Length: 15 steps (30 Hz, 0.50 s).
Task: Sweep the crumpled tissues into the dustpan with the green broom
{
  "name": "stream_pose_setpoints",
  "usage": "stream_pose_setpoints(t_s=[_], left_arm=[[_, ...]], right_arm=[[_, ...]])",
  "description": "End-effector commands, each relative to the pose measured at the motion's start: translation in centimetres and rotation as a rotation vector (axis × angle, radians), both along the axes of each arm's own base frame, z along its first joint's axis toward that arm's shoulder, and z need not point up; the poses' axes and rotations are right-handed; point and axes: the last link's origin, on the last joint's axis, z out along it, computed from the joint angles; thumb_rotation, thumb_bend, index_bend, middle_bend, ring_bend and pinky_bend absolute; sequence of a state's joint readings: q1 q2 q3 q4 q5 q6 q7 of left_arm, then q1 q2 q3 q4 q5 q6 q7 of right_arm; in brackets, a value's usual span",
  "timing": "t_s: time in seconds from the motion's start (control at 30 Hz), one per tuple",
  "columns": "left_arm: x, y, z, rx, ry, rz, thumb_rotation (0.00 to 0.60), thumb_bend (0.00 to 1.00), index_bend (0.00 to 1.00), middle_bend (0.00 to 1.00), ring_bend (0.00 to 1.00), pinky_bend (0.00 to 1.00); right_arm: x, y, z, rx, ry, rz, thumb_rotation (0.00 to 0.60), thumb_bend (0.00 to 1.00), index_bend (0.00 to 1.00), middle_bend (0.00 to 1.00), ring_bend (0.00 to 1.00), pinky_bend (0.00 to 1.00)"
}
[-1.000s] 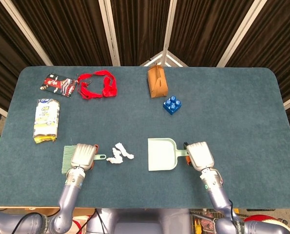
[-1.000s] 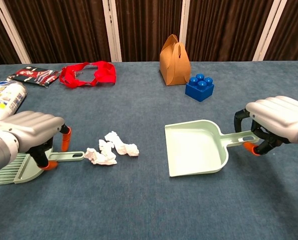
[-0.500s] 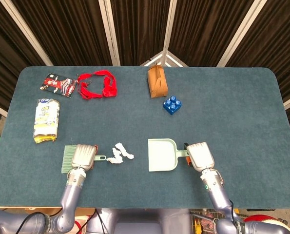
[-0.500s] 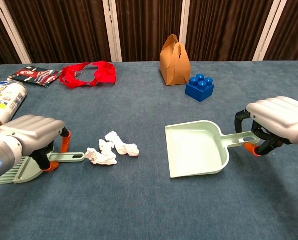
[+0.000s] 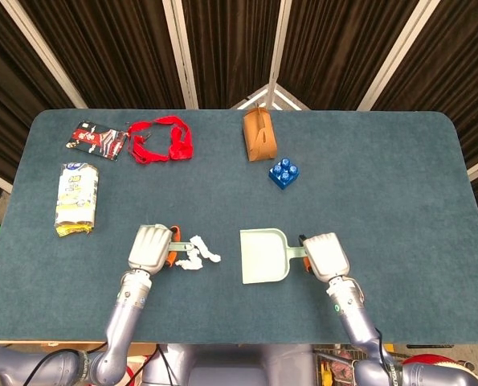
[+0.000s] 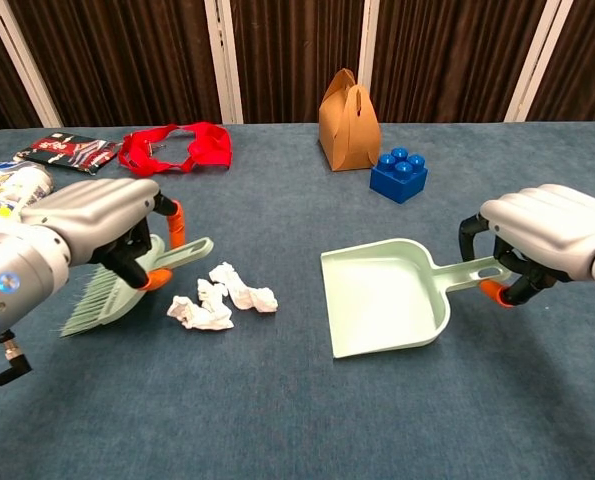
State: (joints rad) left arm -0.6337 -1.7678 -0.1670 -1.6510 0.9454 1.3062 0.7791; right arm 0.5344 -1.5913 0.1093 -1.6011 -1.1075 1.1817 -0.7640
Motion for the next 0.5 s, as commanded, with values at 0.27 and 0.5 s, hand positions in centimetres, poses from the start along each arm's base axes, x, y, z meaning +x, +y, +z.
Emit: stream_pose_setpoints(t_s=[0.27,0.5], left_arm=[[1.9,-0.2,-0.4,-0.013,-0.085,0.018,0.600,0.63,0.79,1.00,1.00,1.00],[3.3,-0.5,-0.9,-0.014,-0.120,-0.005,0.600,0.63,0.79,1.00,1.00,1.00]], right_arm=[[1.7,-0.3,0.5,-0.070,0.099,0.094,0.600,0.50,0.67,0.91,0.90,0.89],[2.6,-0.2,0.4,-0.068,0.110,0.107,0.600,0.50,0.67,0.91,0.90,0.89]])
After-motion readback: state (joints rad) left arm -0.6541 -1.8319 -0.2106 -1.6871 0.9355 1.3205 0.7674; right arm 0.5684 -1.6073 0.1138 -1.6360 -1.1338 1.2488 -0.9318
